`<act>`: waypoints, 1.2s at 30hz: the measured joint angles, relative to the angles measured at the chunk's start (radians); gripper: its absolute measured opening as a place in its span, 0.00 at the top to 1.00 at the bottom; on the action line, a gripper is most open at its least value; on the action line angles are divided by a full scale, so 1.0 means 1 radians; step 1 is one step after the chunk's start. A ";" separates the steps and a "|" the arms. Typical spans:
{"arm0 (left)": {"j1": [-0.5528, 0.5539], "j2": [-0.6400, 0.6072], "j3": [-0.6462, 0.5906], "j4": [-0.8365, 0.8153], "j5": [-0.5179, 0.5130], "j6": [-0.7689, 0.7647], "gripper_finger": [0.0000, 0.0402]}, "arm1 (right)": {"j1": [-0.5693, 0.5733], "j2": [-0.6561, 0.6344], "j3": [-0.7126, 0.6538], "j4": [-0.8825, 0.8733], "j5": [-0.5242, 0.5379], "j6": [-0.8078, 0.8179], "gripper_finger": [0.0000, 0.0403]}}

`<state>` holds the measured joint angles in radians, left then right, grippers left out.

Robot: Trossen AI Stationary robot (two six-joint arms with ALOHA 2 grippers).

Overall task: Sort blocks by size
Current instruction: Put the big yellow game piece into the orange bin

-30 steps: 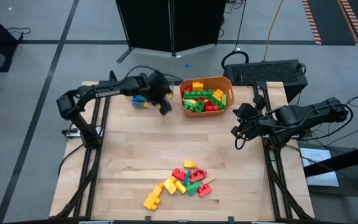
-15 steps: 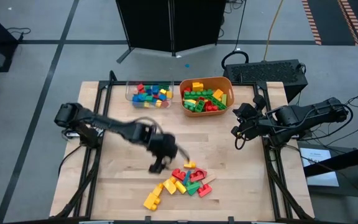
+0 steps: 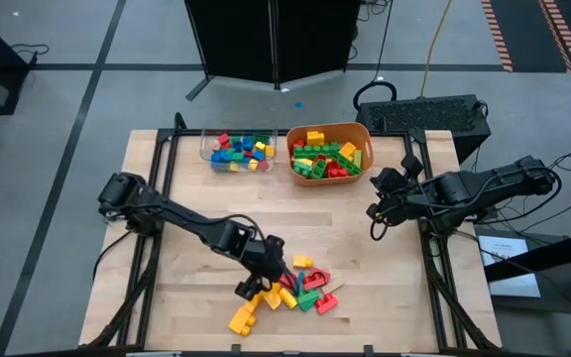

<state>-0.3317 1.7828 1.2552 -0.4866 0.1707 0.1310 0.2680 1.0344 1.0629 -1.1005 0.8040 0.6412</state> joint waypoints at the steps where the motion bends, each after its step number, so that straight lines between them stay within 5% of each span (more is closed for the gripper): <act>1: 0.000 0.008 0.000 0.002 0.008 0.010 0.22 | 0.000 0.000 -0.002 -0.001 0.000 0.000 0.99; 7: -0.042 0.025 0.014 -0.009 0.081 0.004 0.22 | 0.000 0.000 -0.003 0.000 0.000 -0.005 0.99; 14: -0.083 0.023 0.063 0.016 -0.052 0.015 0.22 | 0.000 0.000 -0.003 0.001 -0.001 -0.006 0.99; 36: -0.086 0.163 0.062 0.078 -0.001 0.043 0.22 | 0.000 0.000 -0.003 -0.003 -0.002 -0.025 0.99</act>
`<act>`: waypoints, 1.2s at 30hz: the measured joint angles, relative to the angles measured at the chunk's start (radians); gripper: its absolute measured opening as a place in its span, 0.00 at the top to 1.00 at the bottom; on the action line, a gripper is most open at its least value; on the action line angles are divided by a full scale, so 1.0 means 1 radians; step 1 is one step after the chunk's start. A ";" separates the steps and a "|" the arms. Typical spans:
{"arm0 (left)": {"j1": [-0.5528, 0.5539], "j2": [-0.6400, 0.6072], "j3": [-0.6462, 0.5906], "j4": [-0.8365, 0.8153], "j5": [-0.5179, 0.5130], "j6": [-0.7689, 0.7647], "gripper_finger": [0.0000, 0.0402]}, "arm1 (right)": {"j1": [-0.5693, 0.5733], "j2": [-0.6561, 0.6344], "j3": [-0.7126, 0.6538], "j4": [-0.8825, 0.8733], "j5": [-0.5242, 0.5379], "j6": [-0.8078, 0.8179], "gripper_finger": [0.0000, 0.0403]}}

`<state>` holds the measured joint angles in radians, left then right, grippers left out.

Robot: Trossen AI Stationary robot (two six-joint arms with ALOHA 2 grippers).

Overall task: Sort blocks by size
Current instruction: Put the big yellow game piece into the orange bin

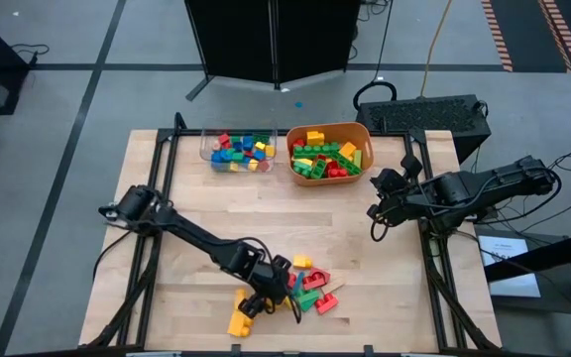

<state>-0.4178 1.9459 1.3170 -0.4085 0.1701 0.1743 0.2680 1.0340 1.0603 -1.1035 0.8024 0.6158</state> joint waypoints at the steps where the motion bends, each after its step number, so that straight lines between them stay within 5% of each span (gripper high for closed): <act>1: -0.001 0.006 0.000 0.015 -0.011 -0.001 0.22 | 0.000 0.000 0.000 -0.001 0.000 -0.005 0.99; 11: 0.001 0.014 0.000 -0.028 -0.108 0.028 0.22 | 0.000 0.000 0.000 -0.004 0.000 -0.038 0.99; 17: 0.022 0.002 0.000 -0.128 -0.293 -0.273 0.22 | 0.000 0.000 0.000 -0.006 0.000 -0.040 0.99; 23: 0.036 0.013 0.000 -0.136 -0.282 -0.325 0.24 | 0.000 0.000 0.000 -0.005 0.000 -0.064 0.99; 36: 0.109 0.007 0.000 -0.183 -0.223 -0.326 0.49 | 0.000 0.000 0.000 -0.005 0.001 -0.078 0.99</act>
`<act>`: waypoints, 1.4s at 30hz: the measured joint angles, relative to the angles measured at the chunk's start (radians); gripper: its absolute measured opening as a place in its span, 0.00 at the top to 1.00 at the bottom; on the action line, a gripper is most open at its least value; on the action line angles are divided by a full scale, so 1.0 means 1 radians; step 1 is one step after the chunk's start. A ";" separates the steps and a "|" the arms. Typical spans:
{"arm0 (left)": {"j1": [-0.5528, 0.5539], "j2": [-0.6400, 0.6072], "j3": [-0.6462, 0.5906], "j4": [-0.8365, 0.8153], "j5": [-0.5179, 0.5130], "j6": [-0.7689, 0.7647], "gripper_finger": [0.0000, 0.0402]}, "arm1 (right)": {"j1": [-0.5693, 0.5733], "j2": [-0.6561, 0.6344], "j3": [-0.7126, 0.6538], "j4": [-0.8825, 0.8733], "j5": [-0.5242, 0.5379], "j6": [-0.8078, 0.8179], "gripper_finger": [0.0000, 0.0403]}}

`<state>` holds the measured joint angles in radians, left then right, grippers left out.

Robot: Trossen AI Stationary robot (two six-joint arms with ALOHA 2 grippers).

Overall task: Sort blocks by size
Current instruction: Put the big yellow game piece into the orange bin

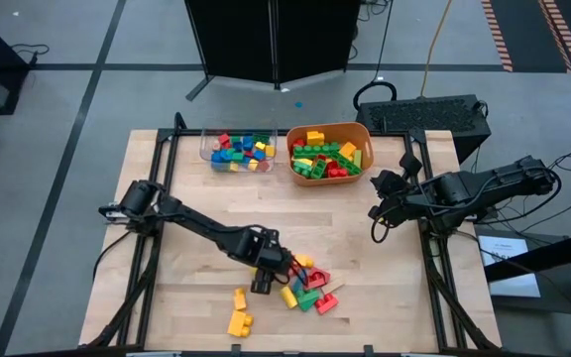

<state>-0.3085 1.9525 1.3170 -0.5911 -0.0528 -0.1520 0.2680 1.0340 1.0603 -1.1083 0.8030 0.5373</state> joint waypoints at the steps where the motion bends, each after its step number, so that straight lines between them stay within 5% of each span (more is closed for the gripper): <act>1: 0.009 -0.001 0.001 -0.003 0.000 0.000 0.50 | 0.000 0.000 0.000 0.000 0.000 0.000 0.99; 13: 0.117 -0.001 0.094 -0.069 -0.027 0.084 0.58 | 0.000 0.000 0.000 0.000 0.000 -0.004 0.99; 26: 0.324 -0.002 0.393 -0.124 -0.197 0.286 0.58 | 0.000 0.000 0.000 0.001 0.002 0.000 0.99; 33: 0.397 -0.002 0.427 -0.159 0.028 0.293 0.56 | 0.000 0.000 0.000 0.001 0.002 0.022 0.99; 42: 0.391 0.093 0.427 -0.162 0.159 0.155 0.41 | 0.000 0.000 0.000 0.001 0.002 0.023 0.99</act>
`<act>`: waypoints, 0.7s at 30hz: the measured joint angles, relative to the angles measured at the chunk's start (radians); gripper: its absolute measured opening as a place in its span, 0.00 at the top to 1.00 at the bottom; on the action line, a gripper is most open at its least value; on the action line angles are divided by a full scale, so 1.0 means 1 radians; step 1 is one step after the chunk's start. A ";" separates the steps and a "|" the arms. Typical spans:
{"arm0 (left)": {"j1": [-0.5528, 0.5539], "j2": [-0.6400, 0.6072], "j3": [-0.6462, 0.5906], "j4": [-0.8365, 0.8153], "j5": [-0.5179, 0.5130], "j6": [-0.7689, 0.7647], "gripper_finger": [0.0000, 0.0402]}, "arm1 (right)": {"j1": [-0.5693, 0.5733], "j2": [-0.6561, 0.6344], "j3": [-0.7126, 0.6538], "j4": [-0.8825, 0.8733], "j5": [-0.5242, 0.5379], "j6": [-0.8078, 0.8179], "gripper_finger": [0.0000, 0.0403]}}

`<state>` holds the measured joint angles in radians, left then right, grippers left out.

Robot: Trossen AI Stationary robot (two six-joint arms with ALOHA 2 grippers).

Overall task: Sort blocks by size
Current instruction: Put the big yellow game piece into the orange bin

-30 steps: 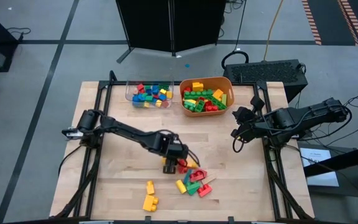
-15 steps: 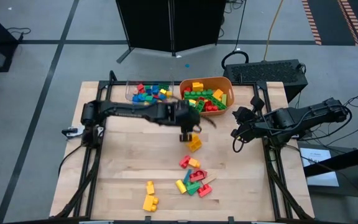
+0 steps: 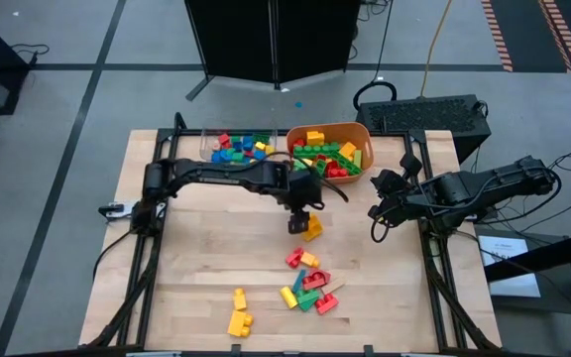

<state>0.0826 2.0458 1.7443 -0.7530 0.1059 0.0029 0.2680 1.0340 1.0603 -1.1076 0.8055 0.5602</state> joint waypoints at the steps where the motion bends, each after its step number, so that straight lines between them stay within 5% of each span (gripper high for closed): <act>1: -0.001 0.009 0.000 0.005 0.000 -0.020 0.39 | 0.000 0.000 0.000 0.000 0.000 0.000 0.99; 21: -0.008 0.160 0.001 0.086 -0.070 -0.184 0.32 | 0.000 0.000 0.000 -0.002 0.002 0.030 0.99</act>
<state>0.0742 2.2063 1.7451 -0.6672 0.0363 -0.1814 0.2680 1.0344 1.0599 -1.1091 0.8074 0.5900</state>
